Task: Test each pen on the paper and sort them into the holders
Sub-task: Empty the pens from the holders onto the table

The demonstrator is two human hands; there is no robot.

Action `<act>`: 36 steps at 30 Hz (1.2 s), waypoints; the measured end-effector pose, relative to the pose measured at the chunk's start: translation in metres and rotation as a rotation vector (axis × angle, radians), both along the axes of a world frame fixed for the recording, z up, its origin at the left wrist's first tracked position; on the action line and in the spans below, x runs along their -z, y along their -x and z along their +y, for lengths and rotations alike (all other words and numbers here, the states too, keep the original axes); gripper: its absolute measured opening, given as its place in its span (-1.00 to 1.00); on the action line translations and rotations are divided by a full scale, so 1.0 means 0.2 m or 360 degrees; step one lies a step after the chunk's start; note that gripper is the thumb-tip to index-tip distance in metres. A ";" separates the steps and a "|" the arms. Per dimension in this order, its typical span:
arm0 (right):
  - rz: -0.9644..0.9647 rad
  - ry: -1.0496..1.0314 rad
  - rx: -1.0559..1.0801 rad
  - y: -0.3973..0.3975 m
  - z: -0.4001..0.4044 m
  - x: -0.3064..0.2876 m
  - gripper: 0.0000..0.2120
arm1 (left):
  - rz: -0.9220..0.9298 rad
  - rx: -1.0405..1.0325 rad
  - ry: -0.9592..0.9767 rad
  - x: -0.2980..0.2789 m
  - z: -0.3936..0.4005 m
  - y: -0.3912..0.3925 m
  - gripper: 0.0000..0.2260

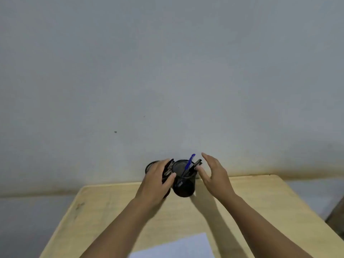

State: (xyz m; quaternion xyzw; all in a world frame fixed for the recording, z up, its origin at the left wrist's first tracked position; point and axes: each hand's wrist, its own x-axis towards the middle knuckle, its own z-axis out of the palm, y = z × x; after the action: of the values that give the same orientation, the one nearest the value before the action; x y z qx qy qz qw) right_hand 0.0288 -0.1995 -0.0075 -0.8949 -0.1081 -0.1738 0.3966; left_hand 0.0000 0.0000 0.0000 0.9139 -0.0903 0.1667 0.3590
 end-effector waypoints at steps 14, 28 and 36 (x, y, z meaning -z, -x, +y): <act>-0.0130 -0.0305 -0.0010 -0.29 0.12 0.19 -0.64 | -0.0104 0.0140 -0.0220 0.15 0.02 -0.30 -0.52; -0.0078 -0.0511 0.0017 -0.26 0.17 0.12 -0.75 | -0.0041 0.0063 -0.0038 0.10 0.02 -0.30 -0.68; -0.0104 -0.0580 -0.0084 -0.25 0.20 0.08 -0.70 | -0.0074 0.0040 0.0066 0.07 0.01 -0.28 -0.74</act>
State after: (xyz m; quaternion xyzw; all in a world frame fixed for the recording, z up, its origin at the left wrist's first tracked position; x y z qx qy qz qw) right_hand 0.0785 -0.1589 -0.0231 -0.7990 -0.1111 -0.2090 0.5528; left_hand 0.0566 0.0022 -0.0133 0.9009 -0.1066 0.1852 0.3778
